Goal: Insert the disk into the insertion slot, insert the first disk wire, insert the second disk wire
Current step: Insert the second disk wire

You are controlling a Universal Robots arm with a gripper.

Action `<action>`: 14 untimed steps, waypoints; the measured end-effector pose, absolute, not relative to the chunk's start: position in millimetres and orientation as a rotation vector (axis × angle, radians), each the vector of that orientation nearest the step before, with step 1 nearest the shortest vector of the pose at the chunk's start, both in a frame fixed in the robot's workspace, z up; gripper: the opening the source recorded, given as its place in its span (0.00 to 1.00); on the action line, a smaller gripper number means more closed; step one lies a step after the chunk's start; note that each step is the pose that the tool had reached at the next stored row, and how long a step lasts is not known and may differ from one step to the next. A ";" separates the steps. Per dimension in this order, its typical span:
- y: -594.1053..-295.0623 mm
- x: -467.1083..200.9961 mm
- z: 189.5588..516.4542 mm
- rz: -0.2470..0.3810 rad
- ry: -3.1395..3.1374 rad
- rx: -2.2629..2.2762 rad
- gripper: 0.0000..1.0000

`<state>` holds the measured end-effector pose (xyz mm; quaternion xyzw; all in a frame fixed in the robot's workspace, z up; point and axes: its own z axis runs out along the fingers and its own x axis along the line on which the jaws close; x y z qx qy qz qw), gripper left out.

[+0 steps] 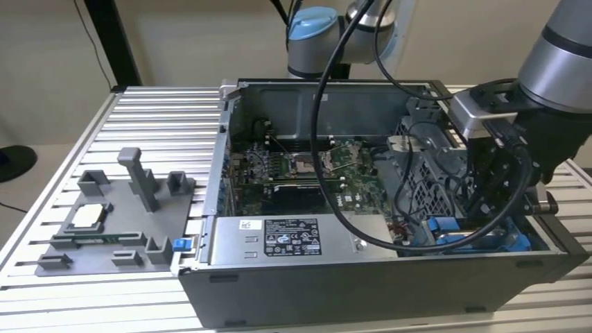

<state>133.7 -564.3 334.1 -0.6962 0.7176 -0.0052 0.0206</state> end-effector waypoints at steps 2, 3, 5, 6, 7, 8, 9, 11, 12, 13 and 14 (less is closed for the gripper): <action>-564.1 134.1 337.7 -0.009 2.227 -2.161 0.00; -564.3 134.4 340.5 -0.004 2.227 -2.161 0.00; -564.4 134.4 344.9 -0.005 2.230 -2.164 0.00; -564.5 134.4 344.7 -0.004 2.230 -2.163 0.00; -564.8 134.6 344.9 -0.004 2.231 -2.164 0.00; -565.4 135.0 345.1 -0.004 2.231 -2.164 0.00; -566.4 135.4 344.9 -0.003 2.231 -2.165 0.00; -567.3 135.8 344.9 -0.003 2.231 -2.165 0.00; -567.3 135.8 344.8 -0.003 2.231 -2.165 0.00; -567.3 135.8 344.8 -0.003 2.232 -2.165 0.00; -567.4 135.9 344.5 -0.003 2.231 -2.165 0.00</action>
